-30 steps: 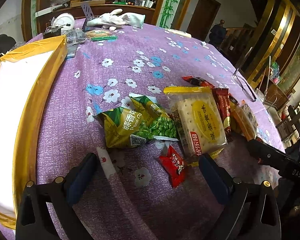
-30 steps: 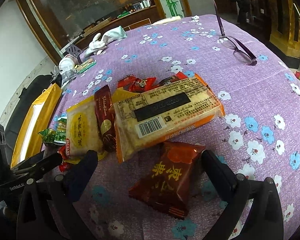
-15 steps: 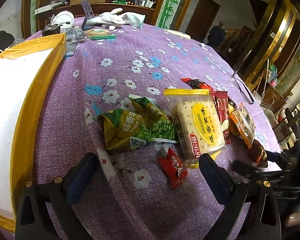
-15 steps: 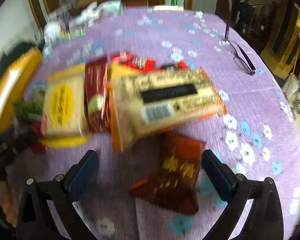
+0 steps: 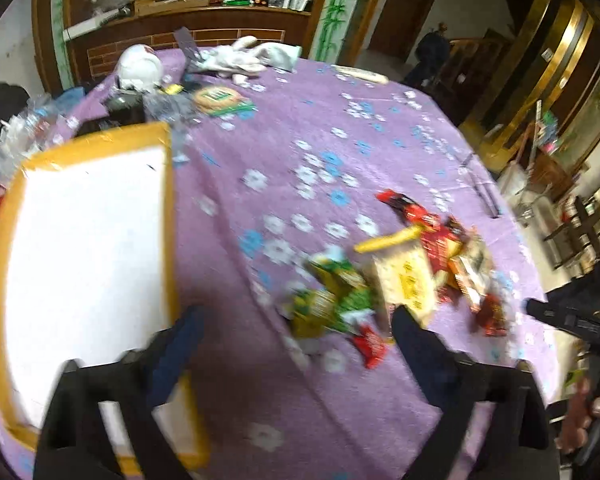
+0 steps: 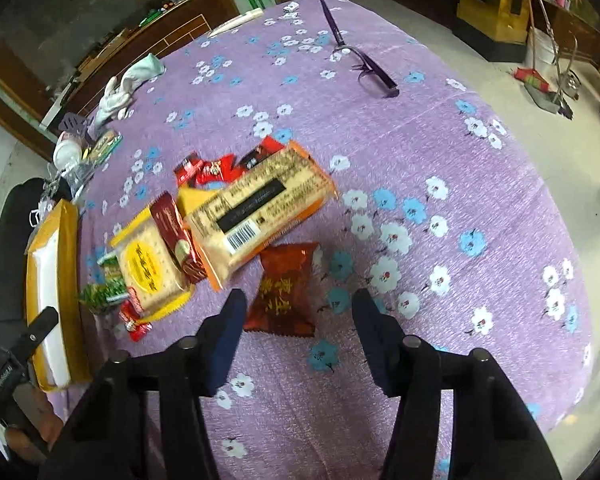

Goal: Organize snacks
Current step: 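Grasp the green pea bag with left gripper while right grasps red-brown pastry packet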

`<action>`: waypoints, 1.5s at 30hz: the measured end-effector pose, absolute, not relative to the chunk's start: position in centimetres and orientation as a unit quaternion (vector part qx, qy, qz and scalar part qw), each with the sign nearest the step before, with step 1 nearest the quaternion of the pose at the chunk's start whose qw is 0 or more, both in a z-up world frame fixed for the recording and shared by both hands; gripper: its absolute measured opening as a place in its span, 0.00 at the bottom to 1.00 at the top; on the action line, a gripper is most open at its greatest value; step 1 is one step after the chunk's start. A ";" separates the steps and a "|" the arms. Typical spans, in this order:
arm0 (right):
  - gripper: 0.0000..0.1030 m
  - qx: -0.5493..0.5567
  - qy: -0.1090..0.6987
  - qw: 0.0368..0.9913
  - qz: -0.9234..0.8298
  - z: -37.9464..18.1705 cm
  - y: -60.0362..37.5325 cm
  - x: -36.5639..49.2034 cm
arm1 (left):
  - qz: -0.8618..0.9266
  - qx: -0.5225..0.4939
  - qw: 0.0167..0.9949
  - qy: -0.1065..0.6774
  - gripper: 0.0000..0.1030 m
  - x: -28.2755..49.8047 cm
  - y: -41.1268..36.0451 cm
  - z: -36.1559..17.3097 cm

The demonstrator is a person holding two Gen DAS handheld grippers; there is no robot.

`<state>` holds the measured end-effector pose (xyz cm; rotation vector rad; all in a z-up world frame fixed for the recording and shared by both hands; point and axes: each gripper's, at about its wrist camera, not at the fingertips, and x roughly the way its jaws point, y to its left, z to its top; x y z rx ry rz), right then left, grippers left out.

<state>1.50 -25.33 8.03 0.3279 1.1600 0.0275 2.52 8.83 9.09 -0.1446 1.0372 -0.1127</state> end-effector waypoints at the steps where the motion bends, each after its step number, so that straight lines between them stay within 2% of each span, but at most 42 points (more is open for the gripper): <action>1: 0.53 0.148 0.546 0.824 0.020 8.3 -25.1 1.6 | -0.049 -0.055 0.861 0.503 0.76 3.0 8.8 8.8; 4: 0.53 0.138 0.545 0.826 0.035 9.0 -25.1 1.6 | -0.063 -0.054 0.835 0.543 0.69 4.3 8.8 7.2; 8: 0.51 0.153 0.552 0.818 0.042 9.3 -26.1 2.2 | -0.079 -0.027 0.832 0.548 0.62 4.8 7.3 6.3; 14: 0.50 0.184 0.572 0.798 0.042 8.9 -28.0 2.9 | -0.086 0.027 0.826 0.556 0.62 5.9 4.8 4.8; 18: 0.51 0.165 0.588 0.791 0.038 7.7 -27.7 2.9 | -0.079 0.058 0.826 0.556 0.62 5.9 3.6 3.8; 21: 0.56 0.130 0.608 0.783 0.031 6.6 -26.9 3.0 | -0.071 0.068 0.827 0.554 0.62 5.8 3.2 3.3; 23: 0.57 0.111 0.613 0.782 0.027 6.5 -26.5 3.0 | -0.069 0.065 0.825 0.558 0.62 5.9 3.1 2.9; 27: 0.57 0.055 0.551 0.833 0.003 10.1 -25.9 2.5 | -0.057 0.054 0.821 0.566 0.62 6.0 3.7 1.9; 29: 0.64 0.031 0.494 0.869 -0.010 12.6 -25.5 1.6 | -0.058 0.050 0.819 0.568 0.62 6.1 3.9 1.7; 31: 0.86 0.049 0.455 0.889 0.001 13.7 -25.9 0.9 | -0.059 0.043 0.820 0.568 0.62 6.2 4.1 1.7; 32: 0.90 0.063 0.449 0.891 0.002 13.7 -26.2 0.9 | -0.060 0.042 0.820 0.568 0.62 6.2 4.1 1.7; 35: 0.90 0.134 0.480 0.867 0.005 12.0 -27.7 1.5 | -0.068 0.035 0.821 0.566 0.62 6.2 4.3 2.2; 36: 0.87 0.144 0.502 0.853 0.004 11.1 -28.0 1.9 | -0.072 0.029 0.822 0.565 0.62 6.2 4.6 2.5; 39: 0.60 0.148 0.550 0.822 0.000 9.0 -28.1 2.6 | -0.076 0.013 0.819 0.569 0.62 6.4 5.6 2.6; 40: 0.57 0.162 0.559 0.813 0.009 8.4 -28.2 2.7 | -0.079 0.014 0.816 0.573 0.62 6.6 5.6 2.4; 45: 0.56 0.157 0.578 0.801 0.029 7.4 -26.7 2.6 | -0.092 0.035 0.813 0.574 0.62 6.3 4.9 2.2</action>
